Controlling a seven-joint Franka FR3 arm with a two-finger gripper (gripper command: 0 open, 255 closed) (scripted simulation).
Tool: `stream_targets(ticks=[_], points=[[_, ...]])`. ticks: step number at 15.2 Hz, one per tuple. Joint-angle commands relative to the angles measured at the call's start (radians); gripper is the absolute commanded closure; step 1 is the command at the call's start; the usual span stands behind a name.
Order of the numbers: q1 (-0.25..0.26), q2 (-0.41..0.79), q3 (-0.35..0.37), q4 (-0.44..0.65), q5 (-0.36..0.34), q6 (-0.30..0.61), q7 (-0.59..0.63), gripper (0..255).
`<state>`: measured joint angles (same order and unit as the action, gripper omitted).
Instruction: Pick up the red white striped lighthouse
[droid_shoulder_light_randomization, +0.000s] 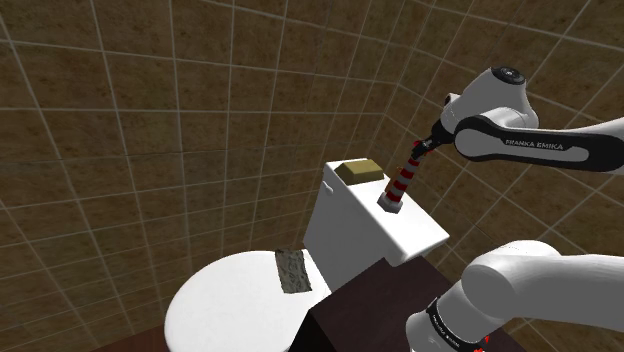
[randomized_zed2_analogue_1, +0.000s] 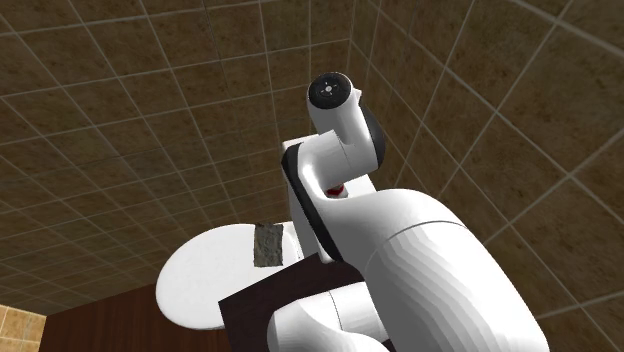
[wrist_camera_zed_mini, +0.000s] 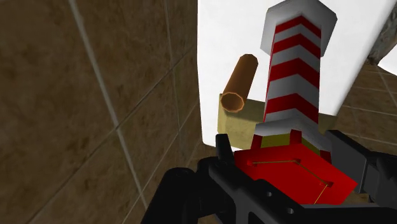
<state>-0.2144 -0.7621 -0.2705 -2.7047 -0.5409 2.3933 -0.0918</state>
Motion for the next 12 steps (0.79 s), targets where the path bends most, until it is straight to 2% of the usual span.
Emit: stream_targets(ticks=[1, 8, 12], points=[[0.0, 0.001, 0.0, -0.001, -0.001, 0.001, 0.0, 255], [0.0, -0.001, 0.0, -0.002, 0.0, 0.0, 0.0, 255], [0.012, -0.016, 0.008, 0.042, 0.022, -0.058, -0.018, 255]])
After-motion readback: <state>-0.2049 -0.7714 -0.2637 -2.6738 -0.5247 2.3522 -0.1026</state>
